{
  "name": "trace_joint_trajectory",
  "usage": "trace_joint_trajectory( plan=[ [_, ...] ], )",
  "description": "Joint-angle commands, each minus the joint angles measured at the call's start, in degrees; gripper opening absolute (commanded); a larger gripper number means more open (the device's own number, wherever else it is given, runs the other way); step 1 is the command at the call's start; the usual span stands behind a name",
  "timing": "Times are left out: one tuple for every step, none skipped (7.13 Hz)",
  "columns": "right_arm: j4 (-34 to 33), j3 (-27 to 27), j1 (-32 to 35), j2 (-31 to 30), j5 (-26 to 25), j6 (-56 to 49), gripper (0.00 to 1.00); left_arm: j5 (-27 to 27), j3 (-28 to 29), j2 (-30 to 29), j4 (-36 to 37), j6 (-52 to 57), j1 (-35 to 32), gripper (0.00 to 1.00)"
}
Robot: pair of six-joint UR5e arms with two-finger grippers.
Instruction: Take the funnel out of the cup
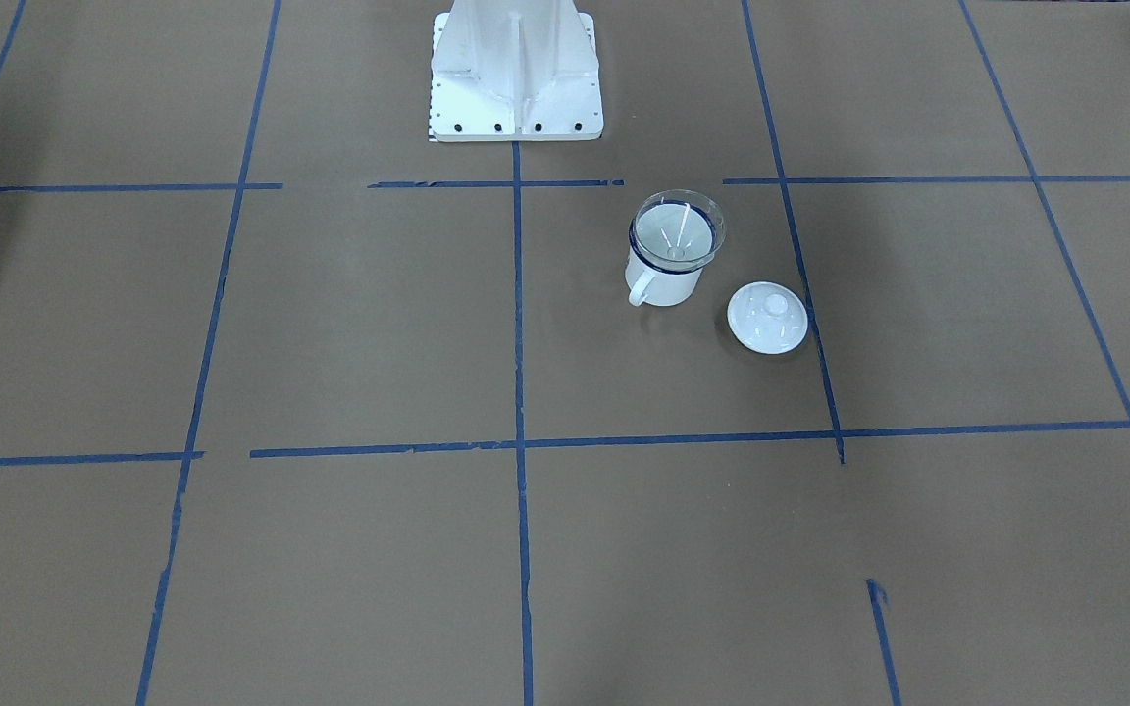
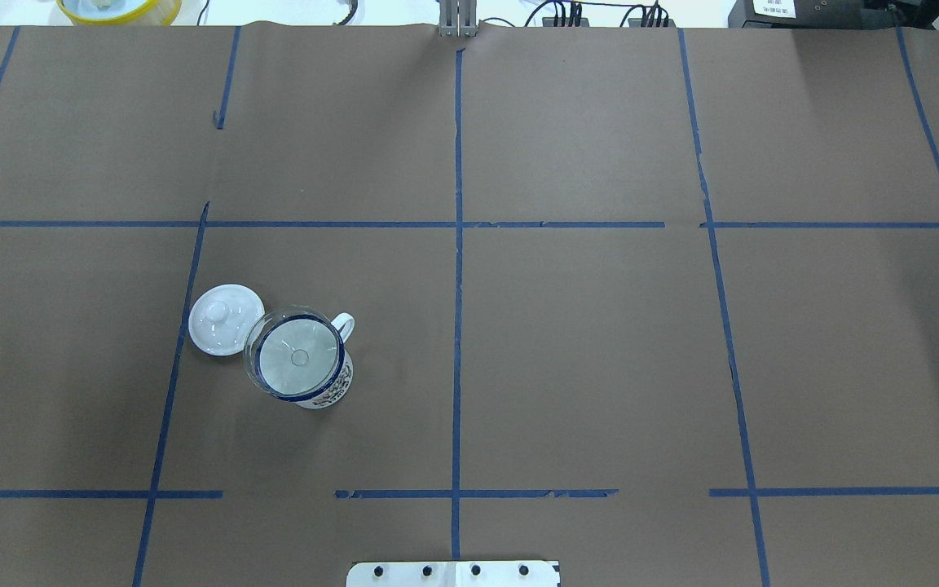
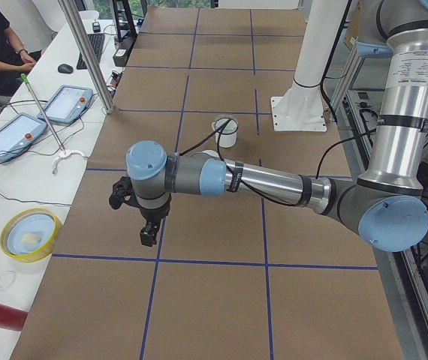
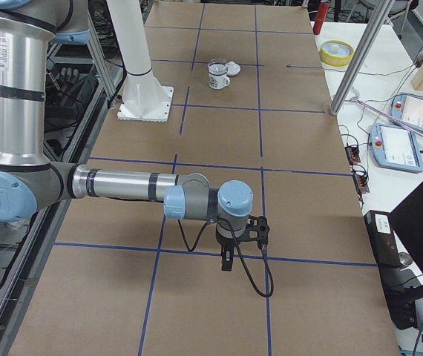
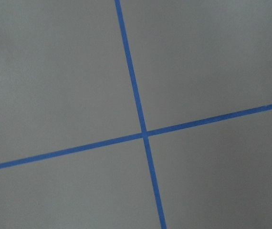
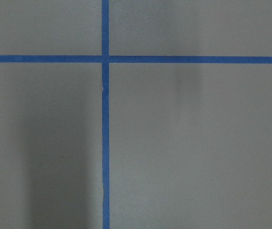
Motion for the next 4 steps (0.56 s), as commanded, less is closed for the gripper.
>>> trace_joint_trajectory(
  plan=[
    [0.0, 0.0, 0.0, 0.0, 0.0, 0.0, 1.00, 0.8, -11.1, -0.3, 0.1, -14.3, 6.2, 1.00],
    [0.0, 0.0, 0.0, 0.1, 0.0, 0.0, 1.00, 0.8, -15.5, -0.3, 0.1, -19.3, 9.5, 1.00],
    [0.0, 0.1, 0.0, 0.1, 0.0, 0.0, 1.00, 0.9, -18.4, -1.1, 0.1, -24.8, 14.4, 1.00],
    [0.0, 0.1, 0.0, 0.0, 0.0, 0.0, 1.00, 1.0, -20.3, -3.3, 0.1, -31.7, 19.3, 1.00]
  ],
)
